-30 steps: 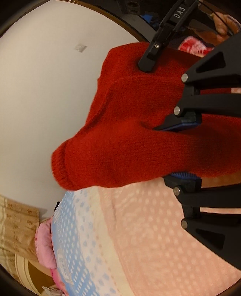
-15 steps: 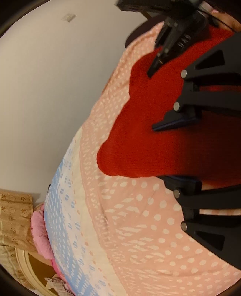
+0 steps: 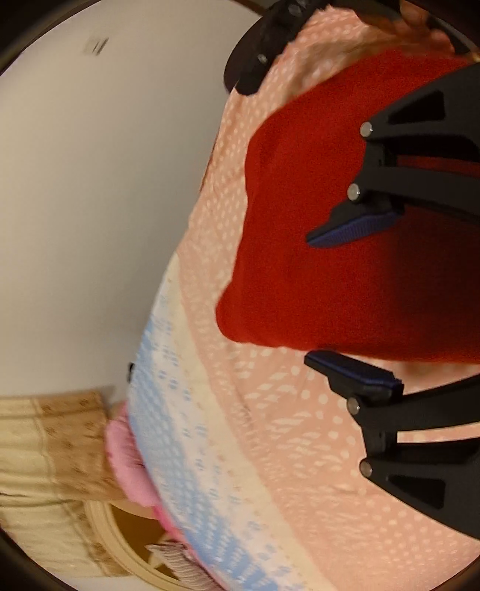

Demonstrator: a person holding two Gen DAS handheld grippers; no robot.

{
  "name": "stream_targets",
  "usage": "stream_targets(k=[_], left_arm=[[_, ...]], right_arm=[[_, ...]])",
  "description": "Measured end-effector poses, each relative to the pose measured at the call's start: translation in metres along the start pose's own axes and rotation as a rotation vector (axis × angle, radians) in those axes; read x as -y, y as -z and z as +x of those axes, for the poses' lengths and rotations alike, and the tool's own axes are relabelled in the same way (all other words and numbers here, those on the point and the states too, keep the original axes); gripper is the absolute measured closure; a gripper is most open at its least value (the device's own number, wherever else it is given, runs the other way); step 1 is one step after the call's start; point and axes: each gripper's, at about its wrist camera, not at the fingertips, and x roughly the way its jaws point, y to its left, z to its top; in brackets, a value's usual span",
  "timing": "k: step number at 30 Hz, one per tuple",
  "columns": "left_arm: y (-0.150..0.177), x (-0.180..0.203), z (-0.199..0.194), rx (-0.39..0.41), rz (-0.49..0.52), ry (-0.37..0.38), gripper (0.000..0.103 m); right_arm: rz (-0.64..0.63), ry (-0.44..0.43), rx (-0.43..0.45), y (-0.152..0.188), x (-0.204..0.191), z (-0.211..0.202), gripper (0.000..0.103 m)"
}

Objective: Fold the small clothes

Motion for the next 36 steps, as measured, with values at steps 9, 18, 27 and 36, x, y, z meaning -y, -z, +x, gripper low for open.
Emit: stream_targets(k=[9, 18, 27, 36], left_arm=[[0.023, 0.004, -0.040, -0.007, 0.029, 0.021, 0.041], [0.049, 0.004, -0.035, -0.053, 0.038, 0.011, 0.041], [0.048, 0.007, -0.030, -0.053, 0.051, 0.001, 0.040], [0.007, -0.034, 0.011, -0.141, -0.173, 0.182, 0.027]], right_arm=[[-0.183, -0.031, -0.002, 0.050, -0.062, -0.081, 0.061], [-0.209, 0.017, -0.069, 0.084, -0.073, -0.077, 0.063], [-0.129, 0.002, -0.155, 0.092, -0.050, -0.052, 0.064], [0.069, -0.133, -0.120, 0.038, -0.012, -0.038, 0.029]])
